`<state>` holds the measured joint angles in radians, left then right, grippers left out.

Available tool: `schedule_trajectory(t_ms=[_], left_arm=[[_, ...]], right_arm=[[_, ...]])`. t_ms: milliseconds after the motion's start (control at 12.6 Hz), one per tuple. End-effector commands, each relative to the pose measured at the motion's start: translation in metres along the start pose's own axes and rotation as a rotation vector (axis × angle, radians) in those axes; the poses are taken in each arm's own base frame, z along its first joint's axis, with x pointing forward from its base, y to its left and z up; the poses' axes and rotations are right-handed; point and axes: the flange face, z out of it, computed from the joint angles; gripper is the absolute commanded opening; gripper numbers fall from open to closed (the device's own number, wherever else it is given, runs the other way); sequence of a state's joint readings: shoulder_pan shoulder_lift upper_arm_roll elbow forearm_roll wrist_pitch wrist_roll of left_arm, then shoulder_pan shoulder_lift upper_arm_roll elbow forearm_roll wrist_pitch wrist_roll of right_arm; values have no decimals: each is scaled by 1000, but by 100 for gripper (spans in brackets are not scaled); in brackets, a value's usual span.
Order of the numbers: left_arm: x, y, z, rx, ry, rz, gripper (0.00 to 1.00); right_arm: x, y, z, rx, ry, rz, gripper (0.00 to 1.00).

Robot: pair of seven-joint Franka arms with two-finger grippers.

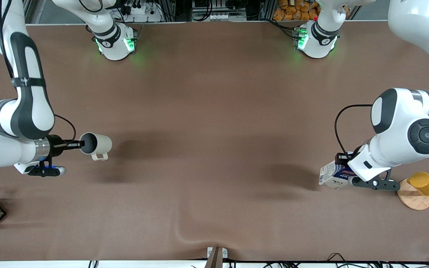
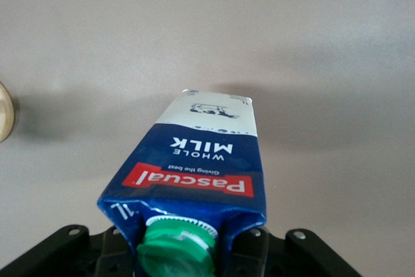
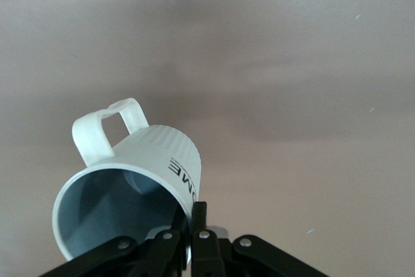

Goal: Place milk next to cup

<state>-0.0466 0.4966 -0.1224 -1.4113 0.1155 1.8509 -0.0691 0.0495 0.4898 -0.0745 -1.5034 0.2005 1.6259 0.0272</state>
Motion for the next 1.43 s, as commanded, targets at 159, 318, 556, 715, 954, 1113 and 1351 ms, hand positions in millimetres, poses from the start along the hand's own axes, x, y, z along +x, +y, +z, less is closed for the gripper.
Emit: schedule_trajectory(t_ms=[159, 318, 556, 715, 954, 1113, 1351], left_arm=[[-8, 28, -8, -9, -5, -55, 0], [-8, 29, -7, -10, -8, -56, 0], [-8, 26, -6, -9, -10, -59, 0], [-8, 26, -4, -9, -13, -57, 0], [-8, 26, -2, -10, -16, -57, 0], [-7, 26, 2, -10, -22, -57, 0], [-7, 30, 3, -10, -25, -55, 0]], right_arm=[[-28, -149, 1, -41, 39, 274, 0], [-40, -208, 11, 9, 65, 359, 0], [-56, -294, 54, 71, 90, 432, 0], [-55, -340, 103, 89, 142, 524, 0], [-59, -394, 175, 117, 217, 556, 0], [-57, -400, 198, 98, 243, 553, 0], [-56, -398, 199, 95, 243, 556, 99]])
